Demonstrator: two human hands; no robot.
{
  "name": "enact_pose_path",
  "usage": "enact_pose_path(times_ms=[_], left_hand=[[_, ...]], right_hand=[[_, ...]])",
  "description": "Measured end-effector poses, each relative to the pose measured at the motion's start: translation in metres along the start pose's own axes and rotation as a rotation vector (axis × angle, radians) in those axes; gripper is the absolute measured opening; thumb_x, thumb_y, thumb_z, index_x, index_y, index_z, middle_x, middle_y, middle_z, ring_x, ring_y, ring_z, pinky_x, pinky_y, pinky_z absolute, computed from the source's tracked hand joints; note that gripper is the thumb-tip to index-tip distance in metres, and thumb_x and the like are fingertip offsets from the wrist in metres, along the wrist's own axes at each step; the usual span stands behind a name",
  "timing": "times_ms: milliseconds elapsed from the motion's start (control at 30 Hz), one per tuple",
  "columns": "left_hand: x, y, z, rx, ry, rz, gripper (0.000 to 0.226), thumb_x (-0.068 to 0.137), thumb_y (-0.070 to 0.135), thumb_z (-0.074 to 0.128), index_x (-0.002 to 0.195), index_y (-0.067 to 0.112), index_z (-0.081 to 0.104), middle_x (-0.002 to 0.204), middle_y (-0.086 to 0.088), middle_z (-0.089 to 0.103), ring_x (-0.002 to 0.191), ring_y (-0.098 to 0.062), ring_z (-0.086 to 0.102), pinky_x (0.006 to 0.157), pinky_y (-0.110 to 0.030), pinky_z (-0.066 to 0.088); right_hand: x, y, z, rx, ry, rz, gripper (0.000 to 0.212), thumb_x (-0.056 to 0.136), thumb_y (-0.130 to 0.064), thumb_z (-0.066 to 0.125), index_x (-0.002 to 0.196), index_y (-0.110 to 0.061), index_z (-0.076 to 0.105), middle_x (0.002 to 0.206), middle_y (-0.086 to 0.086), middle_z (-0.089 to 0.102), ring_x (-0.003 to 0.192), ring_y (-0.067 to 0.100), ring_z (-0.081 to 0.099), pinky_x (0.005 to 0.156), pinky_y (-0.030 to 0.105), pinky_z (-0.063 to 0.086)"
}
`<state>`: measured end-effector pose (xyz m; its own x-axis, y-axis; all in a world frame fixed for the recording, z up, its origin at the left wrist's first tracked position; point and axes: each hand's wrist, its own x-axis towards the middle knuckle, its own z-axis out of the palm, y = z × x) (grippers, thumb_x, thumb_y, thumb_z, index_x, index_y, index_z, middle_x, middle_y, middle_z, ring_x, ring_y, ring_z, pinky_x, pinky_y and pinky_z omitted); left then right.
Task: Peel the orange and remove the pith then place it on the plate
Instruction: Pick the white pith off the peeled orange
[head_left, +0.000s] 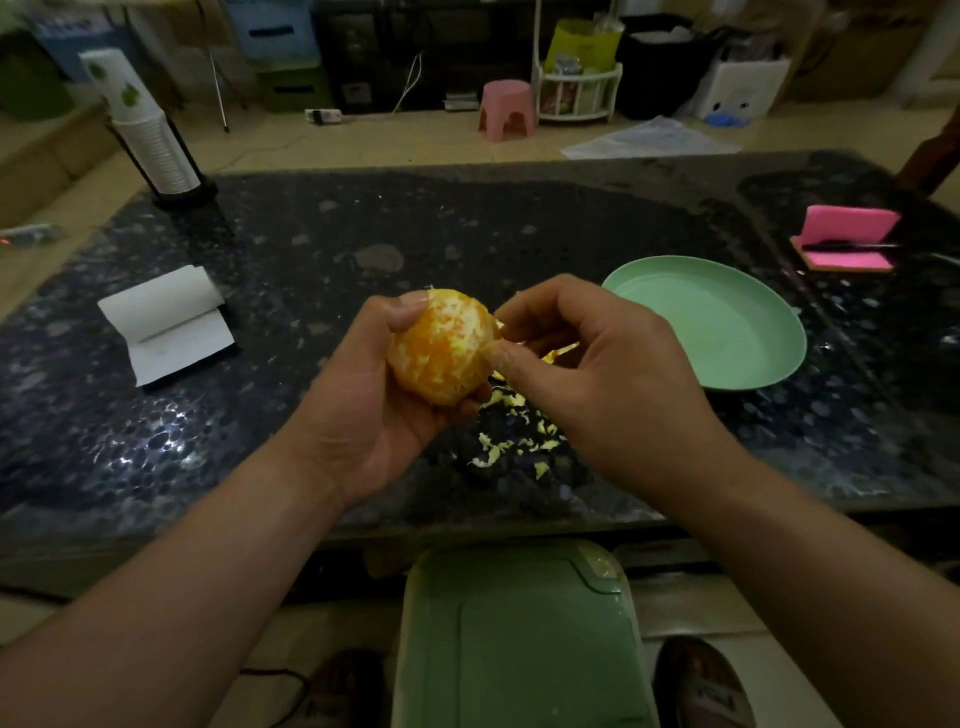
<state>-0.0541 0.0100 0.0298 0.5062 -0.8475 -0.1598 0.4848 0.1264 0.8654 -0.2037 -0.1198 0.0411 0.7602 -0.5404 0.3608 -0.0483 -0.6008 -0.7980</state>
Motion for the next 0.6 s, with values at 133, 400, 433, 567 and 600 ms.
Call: enact_pose_path(times_ms=[133,400,433,567,600], left_hand=[[0.0007,-0.0008,-0.0024,0.023,0.006,-0.012,0.039,0.095,0.04,0.058,0.125,0.016,0.063,0.115,-0.016,0.072,0.086,-0.03,0.069,0.064,-0.034,0.057],[0.002,-0.0012,-0.0027,0.03,-0.01,-0.047,0.045,0.09,0.041,0.057,0.127,0.016,0.06,0.115,-0.018,0.07,0.082,-0.033,0.068,0.061,-0.034,0.057],[0.002,-0.0014,-0.002,0.028,-0.01,-0.048,0.044,0.09,0.04,0.057,0.126,0.016,0.061,0.115,-0.019,0.07,0.082,-0.033,0.067,0.06,-0.034,0.057],[0.0015,-0.0024,0.0012,0.014,0.015,-0.047,0.046,0.087,0.041,0.06,0.126,0.017,0.062,0.115,-0.019,0.07,0.08,-0.031,0.069,0.061,-0.035,0.058],[0.0013,-0.0026,0.0018,0.009,0.021,-0.045,0.047,0.086,0.041,0.06,0.127,0.016,0.062,0.115,-0.018,0.07,0.08,-0.031,0.069,0.062,-0.035,0.059]], right_hand=[[-0.0003,0.0015,-0.0005,-0.114,-0.005,-0.058,0.013,0.095,-0.028,0.08,0.107,-0.027,0.075,0.095,-0.014,0.072,0.089,0.006,0.069,0.073,0.029,0.059],[0.001,0.0035,-0.0018,-0.063,-0.023,-0.026,0.015,0.093,-0.024,0.082,0.106,-0.028,0.076,0.093,-0.013,0.071,0.088,0.007,0.068,0.073,0.021,0.056],[0.0008,0.0035,-0.0016,-0.055,-0.02,-0.023,0.014,0.093,-0.023,0.082,0.106,-0.027,0.076,0.092,-0.013,0.071,0.088,0.007,0.068,0.072,0.02,0.056],[0.0003,0.0028,-0.0008,-0.018,-0.017,-0.018,0.012,0.093,-0.021,0.081,0.104,-0.025,0.076,0.089,-0.012,0.072,0.085,0.007,0.068,0.071,0.017,0.054],[0.0004,0.0027,-0.0004,-0.013,-0.019,-0.018,0.012,0.093,-0.02,0.081,0.103,-0.025,0.076,0.089,-0.012,0.071,0.085,0.008,0.068,0.071,0.018,0.054]])
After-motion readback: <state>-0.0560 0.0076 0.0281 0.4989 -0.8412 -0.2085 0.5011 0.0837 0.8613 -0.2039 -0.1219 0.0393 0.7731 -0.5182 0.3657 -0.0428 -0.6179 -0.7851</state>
